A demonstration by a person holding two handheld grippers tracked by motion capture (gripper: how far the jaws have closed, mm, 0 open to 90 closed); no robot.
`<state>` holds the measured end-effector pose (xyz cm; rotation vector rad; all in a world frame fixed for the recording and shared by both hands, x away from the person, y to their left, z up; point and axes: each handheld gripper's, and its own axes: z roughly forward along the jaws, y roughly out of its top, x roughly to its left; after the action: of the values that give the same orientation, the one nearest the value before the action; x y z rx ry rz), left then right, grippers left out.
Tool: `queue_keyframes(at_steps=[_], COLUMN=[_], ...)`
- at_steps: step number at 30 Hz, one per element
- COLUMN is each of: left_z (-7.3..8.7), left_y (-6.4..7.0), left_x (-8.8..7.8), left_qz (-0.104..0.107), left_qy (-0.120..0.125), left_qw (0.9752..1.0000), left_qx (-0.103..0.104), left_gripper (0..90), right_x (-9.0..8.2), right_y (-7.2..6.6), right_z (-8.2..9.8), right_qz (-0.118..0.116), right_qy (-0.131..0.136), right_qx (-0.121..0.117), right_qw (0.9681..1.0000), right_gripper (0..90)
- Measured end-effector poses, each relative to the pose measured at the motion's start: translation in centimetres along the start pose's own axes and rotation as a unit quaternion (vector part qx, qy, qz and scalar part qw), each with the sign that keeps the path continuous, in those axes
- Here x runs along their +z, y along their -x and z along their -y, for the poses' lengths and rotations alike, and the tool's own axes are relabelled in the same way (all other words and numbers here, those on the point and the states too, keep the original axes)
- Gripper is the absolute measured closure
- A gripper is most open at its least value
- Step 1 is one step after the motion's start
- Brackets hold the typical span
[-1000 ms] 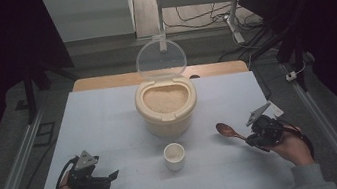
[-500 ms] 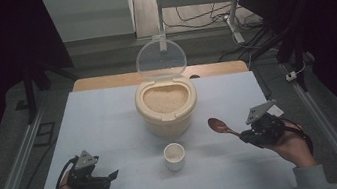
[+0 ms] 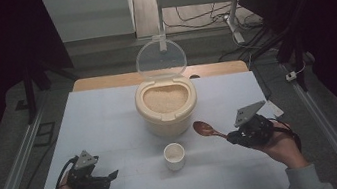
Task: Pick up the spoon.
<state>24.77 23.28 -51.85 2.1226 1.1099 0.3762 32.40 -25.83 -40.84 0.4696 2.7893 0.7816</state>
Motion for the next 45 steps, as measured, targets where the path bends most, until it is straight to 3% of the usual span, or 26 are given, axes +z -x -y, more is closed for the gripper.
queue_keyframes(at_steps=[9, 21, 37, 45], left_z=[-0.1, 0.0, 0.0, -0.1], left_y=[0.0, 0.0, 0.1, 0.1], left_x=[-0.1, 0.0, 0.1, 0.1], left_qz=[0.000, 0.002, 0.001, 0.001], left_qy=[0.001, 0.000, -0.003, -0.001], left_qw=[1.0000, 1.0000, 1.0000, 1.0000], left_qx=[0.000, 0.001, 0.003, 0.002], left_gripper=[10.3, 10.3, 10.3, 10.4], right_x=[0.9, 2.3, 4.4, 4.6], right_y=[-0.9, -2.3, -4.1, -4.6], right_z=[-3.2, -5.9, -7.8, -8.3], right_qz=[-0.016, -0.035, -0.052, -0.056], right_qy=[0.012, 0.016, 0.012, 0.020], right_qx=[-0.033, -0.068, -0.105, -0.116], right_qw=[0.9992, 0.9969, 0.9931, 0.9915], right_gripper=[79.7, 79.7, 79.7, 79.7])
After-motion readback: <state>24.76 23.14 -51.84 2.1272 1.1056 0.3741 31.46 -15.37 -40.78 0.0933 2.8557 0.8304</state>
